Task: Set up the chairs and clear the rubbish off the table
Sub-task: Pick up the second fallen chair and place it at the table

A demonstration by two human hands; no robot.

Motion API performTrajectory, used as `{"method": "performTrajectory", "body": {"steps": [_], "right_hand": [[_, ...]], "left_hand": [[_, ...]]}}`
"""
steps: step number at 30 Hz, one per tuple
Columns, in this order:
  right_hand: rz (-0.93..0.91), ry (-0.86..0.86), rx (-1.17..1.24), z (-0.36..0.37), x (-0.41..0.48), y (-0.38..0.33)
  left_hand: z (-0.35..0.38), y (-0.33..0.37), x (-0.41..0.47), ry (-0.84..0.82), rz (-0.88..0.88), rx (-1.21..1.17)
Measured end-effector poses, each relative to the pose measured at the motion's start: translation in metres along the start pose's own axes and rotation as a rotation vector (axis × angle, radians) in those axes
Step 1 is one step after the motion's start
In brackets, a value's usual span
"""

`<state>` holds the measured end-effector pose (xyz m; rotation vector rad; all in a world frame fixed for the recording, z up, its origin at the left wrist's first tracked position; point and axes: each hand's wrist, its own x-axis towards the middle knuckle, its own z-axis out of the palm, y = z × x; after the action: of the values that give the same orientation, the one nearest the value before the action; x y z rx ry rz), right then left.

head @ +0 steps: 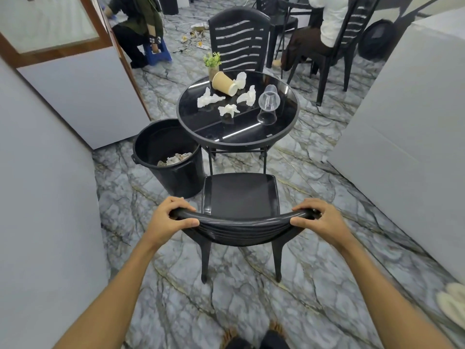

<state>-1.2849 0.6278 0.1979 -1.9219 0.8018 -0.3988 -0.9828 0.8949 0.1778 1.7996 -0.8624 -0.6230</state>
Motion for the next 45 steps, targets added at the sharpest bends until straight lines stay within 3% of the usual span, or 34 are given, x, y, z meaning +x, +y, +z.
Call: {"method": "performTrajectory", "body": {"steps": [13, 37, 45], "right_hand": [[-0.052, 0.067, -0.002, 0.005, 0.003, -0.001], [0.084, -0.100, -0.034, -0.010, 0.025, 0.000], [0.085, -0.049, -0.052, -0.003, 0.016, -0.005]], "left_hand": [[-0.008, 0.002, 0.020, -0.021, -0.061, -0.031], [0.006, 0.008, -0.007, 0.110, -0.002, 0.013], [-0.004, 0.010, -0.003, 0.060, -0.046, 0.012]]}}
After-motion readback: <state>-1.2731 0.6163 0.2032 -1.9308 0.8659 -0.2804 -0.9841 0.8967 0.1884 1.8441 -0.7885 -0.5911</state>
